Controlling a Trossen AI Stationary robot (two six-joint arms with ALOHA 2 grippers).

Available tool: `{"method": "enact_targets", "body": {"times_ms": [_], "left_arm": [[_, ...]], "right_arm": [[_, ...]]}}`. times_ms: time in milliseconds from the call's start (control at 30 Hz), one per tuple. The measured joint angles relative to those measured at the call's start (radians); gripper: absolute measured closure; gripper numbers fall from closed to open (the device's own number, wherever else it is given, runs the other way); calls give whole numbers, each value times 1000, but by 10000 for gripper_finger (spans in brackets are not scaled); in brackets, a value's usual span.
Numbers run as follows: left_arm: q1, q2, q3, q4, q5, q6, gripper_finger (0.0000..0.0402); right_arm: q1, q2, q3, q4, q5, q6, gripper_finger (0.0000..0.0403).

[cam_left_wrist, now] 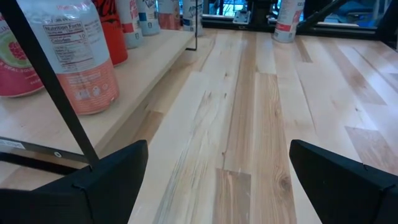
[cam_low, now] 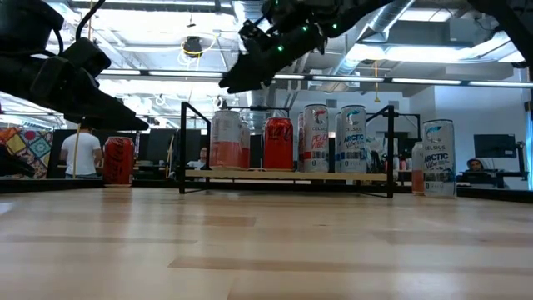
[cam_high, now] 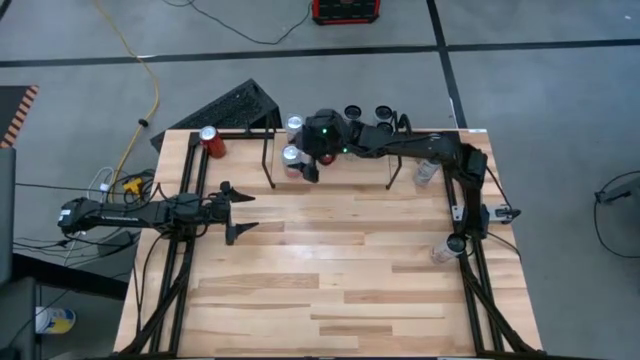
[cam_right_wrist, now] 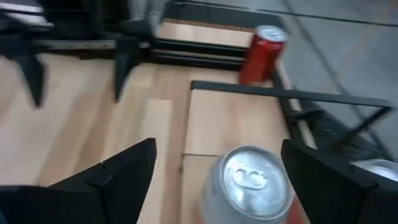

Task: Place canned beverage on shelf
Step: Put the bottom orange white soda can on the shelf aligned with the pink white soda can

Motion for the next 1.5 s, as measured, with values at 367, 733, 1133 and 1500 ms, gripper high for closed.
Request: {"method": "enact_targets", "body": {"times_ms": [367,733,1133,1500], "left_arm": [[0,0,0,0,0,0,24],[0,0,0,0,0,0,24],[0,0,0,0,0,0,24],[0,0,0,0,0,0,24]], "right_arm": [[-97,21,-2,-8,-238,-120,30],[-88,83,-3,57,-209,-121,30],[-101,106,-2,85,-191,-111,30],[-92,131,-1,78,-191,-88,30]]}}
